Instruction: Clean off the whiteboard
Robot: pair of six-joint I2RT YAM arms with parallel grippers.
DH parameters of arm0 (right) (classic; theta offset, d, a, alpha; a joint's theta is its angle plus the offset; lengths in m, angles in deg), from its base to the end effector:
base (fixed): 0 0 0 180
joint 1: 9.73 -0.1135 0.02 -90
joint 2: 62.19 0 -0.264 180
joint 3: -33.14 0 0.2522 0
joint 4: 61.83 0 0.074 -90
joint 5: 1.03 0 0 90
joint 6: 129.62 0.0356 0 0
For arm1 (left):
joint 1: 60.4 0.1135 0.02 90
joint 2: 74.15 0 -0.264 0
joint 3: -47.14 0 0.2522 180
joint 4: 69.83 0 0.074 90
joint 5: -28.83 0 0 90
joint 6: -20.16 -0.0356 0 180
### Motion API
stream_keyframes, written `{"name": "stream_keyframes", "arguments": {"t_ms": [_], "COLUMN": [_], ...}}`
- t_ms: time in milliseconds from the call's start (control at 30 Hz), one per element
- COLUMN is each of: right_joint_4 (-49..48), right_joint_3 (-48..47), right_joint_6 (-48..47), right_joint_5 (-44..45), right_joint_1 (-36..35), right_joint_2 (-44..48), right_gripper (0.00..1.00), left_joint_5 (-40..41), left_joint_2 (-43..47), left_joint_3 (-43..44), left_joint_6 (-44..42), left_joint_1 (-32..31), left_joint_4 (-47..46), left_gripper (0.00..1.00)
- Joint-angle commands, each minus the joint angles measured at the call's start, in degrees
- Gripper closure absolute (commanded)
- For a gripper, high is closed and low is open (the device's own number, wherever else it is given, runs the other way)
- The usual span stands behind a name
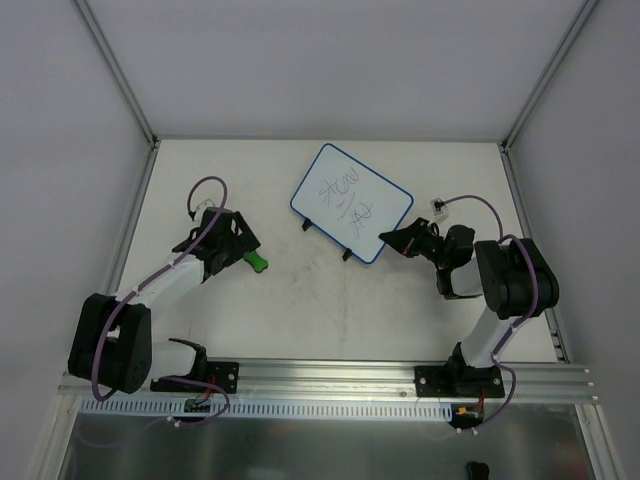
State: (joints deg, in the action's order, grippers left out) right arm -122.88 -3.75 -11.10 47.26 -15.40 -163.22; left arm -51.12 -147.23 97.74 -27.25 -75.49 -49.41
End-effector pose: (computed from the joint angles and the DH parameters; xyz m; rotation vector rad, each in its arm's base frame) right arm 0.2772 0.0513 0.1403 -0.2513 1.6970 1.0370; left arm 0.2489 -0.0607 0.1954 -0.6388 2.2360 -0.3096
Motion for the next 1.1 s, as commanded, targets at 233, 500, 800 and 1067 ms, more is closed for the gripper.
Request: {"name": "stream_keyframes", "arguments": {"t_ms": [233,500,800,1067], "right_joint_4": [-12.91,-13.00,-12.91,-13.00], "right_joint_3": [-1.21,-1.21,-1.04,-1.12], "right_joint_6": [-1.09,-0.83,-0.91,-0.74], "right_joint_5": [0.76,0.76,0.84,0.76], "right_joint_1": [-0.22,-0.22,-0.13,-0.04], "right_joint_2": [-0.57,-0.22,-0.22,-0.04], "right_gripper": [1.00,1.00,1.00,1.00], "left_joint_5": [3.40,2.70,0.68,-1.51], "left_joint_2": [-8.04,-13.40,-18.59,-20.17], "left_joint_3": [6.75,11.41,14.93,15.02], "left_joint_6": [6.80,6.98,4.43,4.87], "left_joint_1": [-4.51,-4.42,-4.42,-3.37], "left_joint_4": [7.22,10.75,11.62,12.15], "left_gripper": [0.01,0.11,0.26,0.34]}}
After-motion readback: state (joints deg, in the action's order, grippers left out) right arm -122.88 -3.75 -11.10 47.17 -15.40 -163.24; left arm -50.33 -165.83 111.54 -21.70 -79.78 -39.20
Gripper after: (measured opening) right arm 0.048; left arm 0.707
